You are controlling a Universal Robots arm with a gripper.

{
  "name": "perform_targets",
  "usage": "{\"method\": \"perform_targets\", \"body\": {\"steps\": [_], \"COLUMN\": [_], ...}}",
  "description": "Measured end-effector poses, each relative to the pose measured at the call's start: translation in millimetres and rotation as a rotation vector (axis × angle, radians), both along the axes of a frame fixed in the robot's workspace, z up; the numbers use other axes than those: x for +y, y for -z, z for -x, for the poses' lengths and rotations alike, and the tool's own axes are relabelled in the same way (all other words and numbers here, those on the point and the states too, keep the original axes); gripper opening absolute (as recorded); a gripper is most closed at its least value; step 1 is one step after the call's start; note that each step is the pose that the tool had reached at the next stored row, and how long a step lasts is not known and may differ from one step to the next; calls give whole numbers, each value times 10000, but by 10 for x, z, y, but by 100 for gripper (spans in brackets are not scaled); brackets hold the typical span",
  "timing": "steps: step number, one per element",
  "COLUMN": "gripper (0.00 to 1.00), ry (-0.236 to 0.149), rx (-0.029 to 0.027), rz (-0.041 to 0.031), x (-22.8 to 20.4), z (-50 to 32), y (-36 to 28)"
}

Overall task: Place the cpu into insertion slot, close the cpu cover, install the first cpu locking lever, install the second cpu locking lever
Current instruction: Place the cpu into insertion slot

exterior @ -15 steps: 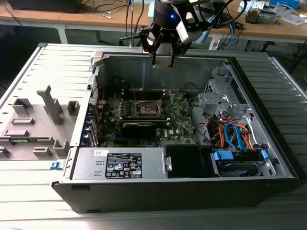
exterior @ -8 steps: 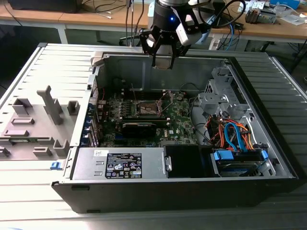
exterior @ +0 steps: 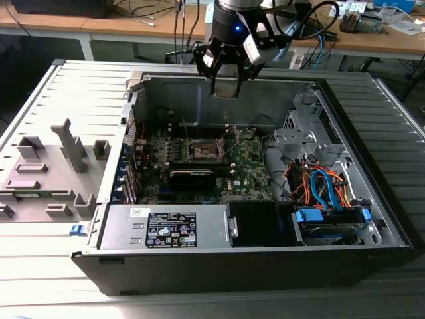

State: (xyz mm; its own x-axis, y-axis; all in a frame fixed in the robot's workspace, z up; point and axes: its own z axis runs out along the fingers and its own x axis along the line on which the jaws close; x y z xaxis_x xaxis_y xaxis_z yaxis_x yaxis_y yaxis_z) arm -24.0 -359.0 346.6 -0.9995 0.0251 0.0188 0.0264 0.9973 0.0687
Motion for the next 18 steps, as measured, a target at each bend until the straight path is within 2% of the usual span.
{"method": "perform_targets", "body": {"steps": [2, 8, 10, 18], "gripper": [55, 55, 55, 55], "ry": [0, 0, 0, 0], "rx": [0, 0, 0, 1], "rz": [0, 0, 3, 4], "x": [0, 0, -2, -11], "z": [0, 0, 1, 10], "y": [31, 43, 107, 115]}}
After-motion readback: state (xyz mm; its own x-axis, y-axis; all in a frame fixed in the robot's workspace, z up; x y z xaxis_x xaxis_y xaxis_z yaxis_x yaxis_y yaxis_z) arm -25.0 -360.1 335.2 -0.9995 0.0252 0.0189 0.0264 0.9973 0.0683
